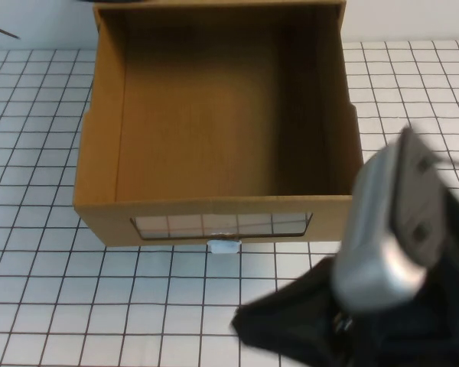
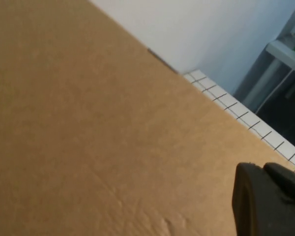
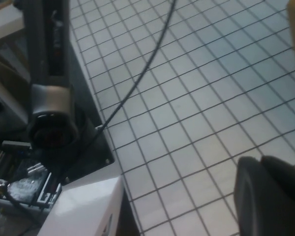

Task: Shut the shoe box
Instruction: Press the shoe box with left arm, then close the shoe box with your right arm

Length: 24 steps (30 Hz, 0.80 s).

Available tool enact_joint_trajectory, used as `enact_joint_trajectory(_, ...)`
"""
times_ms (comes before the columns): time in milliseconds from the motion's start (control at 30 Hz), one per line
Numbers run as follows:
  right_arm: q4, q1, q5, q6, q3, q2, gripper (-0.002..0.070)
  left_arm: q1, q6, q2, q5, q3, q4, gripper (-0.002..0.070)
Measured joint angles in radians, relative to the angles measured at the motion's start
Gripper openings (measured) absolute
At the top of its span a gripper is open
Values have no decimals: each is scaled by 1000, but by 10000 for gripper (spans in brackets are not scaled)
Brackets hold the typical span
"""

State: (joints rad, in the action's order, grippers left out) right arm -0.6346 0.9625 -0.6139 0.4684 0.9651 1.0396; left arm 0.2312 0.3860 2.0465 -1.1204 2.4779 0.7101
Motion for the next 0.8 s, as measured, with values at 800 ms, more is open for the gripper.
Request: enact_joint_trajectory(800,-47,155,512,203,-60,411,-13,0,-216,166,45,5,15,-6)
